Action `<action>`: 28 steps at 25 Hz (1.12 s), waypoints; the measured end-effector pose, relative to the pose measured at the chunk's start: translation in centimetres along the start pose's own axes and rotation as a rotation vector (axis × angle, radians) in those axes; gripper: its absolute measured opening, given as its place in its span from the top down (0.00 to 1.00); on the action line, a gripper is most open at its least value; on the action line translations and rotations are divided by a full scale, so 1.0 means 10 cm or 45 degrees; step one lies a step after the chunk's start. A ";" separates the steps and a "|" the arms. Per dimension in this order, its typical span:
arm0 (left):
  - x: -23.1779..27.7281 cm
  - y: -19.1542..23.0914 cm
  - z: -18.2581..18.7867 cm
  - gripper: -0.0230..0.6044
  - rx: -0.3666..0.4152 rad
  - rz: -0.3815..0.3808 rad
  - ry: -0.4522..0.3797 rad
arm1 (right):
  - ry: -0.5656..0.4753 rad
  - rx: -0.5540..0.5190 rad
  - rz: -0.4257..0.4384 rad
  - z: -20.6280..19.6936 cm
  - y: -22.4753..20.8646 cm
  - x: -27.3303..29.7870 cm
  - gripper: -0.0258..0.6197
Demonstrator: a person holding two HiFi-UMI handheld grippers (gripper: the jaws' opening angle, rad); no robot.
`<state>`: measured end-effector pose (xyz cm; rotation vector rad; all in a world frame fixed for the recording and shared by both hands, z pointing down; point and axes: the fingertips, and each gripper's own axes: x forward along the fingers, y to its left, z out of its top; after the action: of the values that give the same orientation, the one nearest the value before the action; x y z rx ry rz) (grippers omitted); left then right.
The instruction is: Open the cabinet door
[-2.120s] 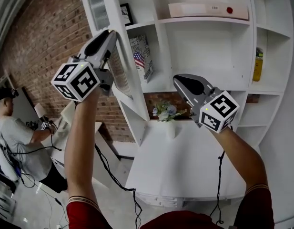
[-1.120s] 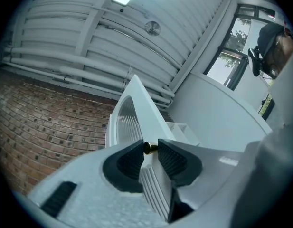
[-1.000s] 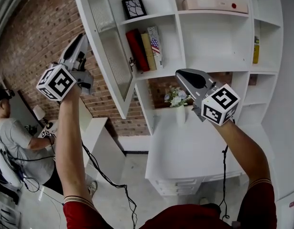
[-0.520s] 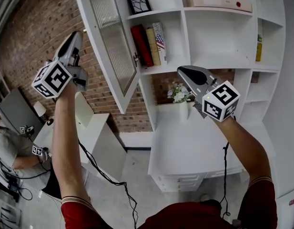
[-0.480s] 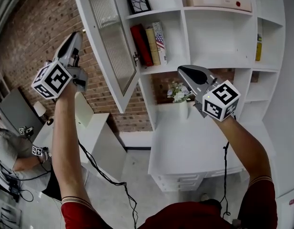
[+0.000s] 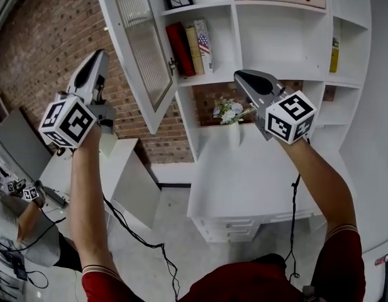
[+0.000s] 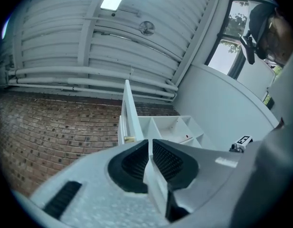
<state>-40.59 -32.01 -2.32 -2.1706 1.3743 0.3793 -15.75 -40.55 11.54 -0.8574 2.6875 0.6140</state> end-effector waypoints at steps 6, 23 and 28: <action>-0.33 -0.88 0.01 0.96 0.047 -0.037 -0.011 | -0.075 0.020 0.046 0.18 0.11 -0.32 0.94; -0.62 -3.15 -0.49 0.96 -0.056 -0.036 0.099 | -0.136 -0.081 0.231 0.62 0.65 -1.72 0.94; -0.74 -3.54 -0.57 0.96 -0.039 -0.072 0.111 | -0.139 -0.084 0.243 0.57 0.91 -1.96 0.94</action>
<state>-12.42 -17.97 16.29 -2.2695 1.3588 0.2888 -4.99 -21.60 16.44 -0.5685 2.6807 0.7714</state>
